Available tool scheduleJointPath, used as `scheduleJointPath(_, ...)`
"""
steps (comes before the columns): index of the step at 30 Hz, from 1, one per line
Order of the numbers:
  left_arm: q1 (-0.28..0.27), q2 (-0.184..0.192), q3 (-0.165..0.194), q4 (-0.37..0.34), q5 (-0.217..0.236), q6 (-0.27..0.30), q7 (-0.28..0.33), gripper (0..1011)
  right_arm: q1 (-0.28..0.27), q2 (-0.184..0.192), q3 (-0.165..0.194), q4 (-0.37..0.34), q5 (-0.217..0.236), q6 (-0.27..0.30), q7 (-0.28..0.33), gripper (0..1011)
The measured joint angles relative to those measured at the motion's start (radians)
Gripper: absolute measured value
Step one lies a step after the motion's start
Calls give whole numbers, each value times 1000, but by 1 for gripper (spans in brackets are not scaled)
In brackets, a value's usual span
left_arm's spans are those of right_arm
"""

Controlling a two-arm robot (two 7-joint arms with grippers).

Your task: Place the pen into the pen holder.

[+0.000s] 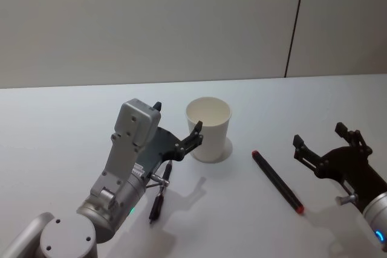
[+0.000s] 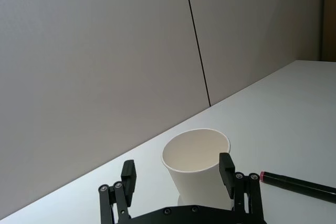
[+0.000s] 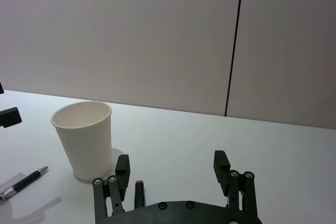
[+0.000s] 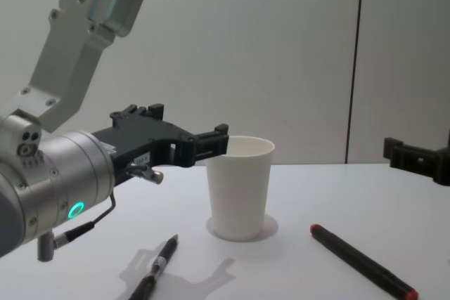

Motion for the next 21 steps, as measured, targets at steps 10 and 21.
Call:
scheduleJointPath(10,0,0,0,0,0,0,0,1005,32,-38,-17,5,-29,89,-22,1002)
scheduleJointPath(21,0,0,0,0,0,0,0,1005,110,-85,-26,70,-45,238,-9,1002)
